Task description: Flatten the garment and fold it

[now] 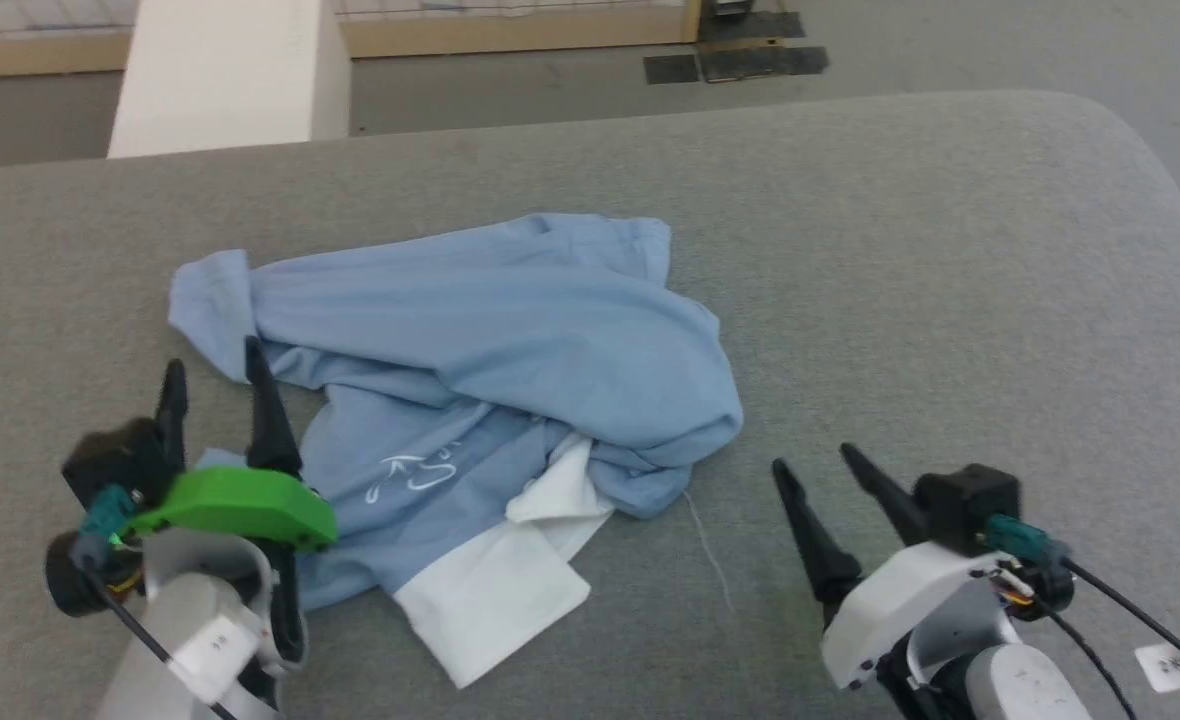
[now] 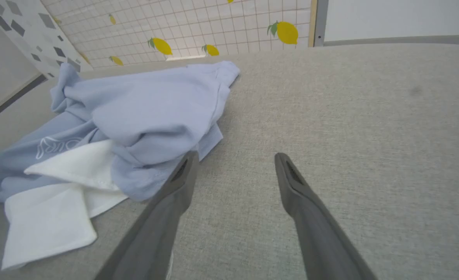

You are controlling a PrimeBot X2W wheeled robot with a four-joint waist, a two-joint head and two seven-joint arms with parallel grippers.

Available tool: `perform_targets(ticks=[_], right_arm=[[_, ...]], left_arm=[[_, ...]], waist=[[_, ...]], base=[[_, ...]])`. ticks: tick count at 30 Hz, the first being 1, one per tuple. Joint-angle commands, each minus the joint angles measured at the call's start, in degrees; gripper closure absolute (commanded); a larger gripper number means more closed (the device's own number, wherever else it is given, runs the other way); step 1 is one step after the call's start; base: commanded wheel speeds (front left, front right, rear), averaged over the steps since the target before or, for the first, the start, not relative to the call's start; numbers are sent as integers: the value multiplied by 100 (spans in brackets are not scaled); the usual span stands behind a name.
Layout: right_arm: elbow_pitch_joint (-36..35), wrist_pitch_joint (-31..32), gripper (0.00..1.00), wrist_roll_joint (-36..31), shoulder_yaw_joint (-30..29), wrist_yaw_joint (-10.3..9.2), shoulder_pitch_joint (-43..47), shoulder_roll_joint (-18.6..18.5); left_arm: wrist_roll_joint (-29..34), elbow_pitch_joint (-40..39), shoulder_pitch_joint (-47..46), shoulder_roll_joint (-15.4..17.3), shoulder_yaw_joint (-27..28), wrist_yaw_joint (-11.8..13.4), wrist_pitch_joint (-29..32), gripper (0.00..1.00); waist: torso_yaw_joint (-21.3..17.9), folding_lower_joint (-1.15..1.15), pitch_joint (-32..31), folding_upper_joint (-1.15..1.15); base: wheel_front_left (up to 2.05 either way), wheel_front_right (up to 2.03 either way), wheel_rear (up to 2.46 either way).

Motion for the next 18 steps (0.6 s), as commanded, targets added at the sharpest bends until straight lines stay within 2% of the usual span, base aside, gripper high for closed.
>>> perform_targets(ticks=[1,5,9,13,16,17,18], right_arm=[[63,263,0,-59,120,-8,-67,3],[231,833,0,-8,391,-8,-297,3],[375,1094,0,185,513,-8,-577,3],[665,1385,0,111,526,-8,-833,3],[943,1825,0,-94,583,-8,-980,2],[1043,2042,7,-209,613,-8,-1020,-9],[1085,2167,51,-253,641,-8,-1051,-16]], left_arm=[[160,-183,196,-94,-6,-78,-55,0],[662,-872,522,-515,155,-215,-69,0],[979,-1131,737,-914,392,-446,-70,0],[1167,-1188,799,-1122,495,-628,-71,0],[1225,-1122,756,-1184,547,-740,-71,0],[1243,-1114,737,-1197,572,-769,-71,0],[1252,-1104,726,-1206,592,-788,-71,0]], waist=[[353,0,-8,0],[668,0,107,0],[955,0,249,0],[1148,0,374,0],[1219,0,443,0],[1232,0,462,0],[1238,0,473,0]], base=[[0,0,0],[0,0,0],[0,0,0],[0,0,0],[0,0,0],[0,0,0],[0,0,0]])
